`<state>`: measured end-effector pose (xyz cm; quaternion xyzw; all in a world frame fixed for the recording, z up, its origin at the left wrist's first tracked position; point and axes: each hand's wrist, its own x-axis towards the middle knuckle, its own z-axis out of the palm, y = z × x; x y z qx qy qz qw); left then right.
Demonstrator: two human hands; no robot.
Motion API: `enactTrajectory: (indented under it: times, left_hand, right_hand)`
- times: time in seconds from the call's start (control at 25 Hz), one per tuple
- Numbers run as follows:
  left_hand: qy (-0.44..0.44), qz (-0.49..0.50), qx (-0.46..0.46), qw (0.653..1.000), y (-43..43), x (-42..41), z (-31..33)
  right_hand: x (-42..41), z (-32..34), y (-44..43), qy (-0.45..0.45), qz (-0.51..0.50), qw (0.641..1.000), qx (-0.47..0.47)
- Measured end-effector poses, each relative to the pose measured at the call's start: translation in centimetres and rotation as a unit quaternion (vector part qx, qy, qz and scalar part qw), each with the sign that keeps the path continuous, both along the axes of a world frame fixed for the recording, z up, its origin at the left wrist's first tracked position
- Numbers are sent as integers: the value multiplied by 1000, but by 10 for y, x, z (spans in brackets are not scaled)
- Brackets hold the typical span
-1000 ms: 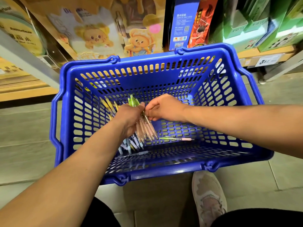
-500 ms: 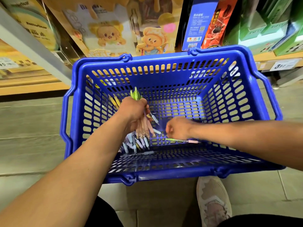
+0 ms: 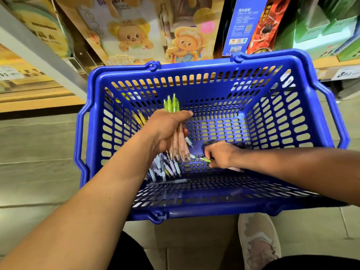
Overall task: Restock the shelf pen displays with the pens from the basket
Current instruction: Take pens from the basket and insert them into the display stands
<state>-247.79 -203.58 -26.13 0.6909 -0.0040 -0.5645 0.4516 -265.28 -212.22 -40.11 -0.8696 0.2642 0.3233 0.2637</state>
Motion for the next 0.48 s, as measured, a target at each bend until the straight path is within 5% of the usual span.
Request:
enactTrajectory:
  times: [0.16, 0.48]
  left_hand:
    - [41, 9, -14, 999, -8, -2, -1]
    - [67, 36, -21, 997, -15, -12, 2]
  right_hand:
    - [10, 20, -12, -61, -180, 971, 143]
    - [29, 71, -27, -151, -433, 814, 356]
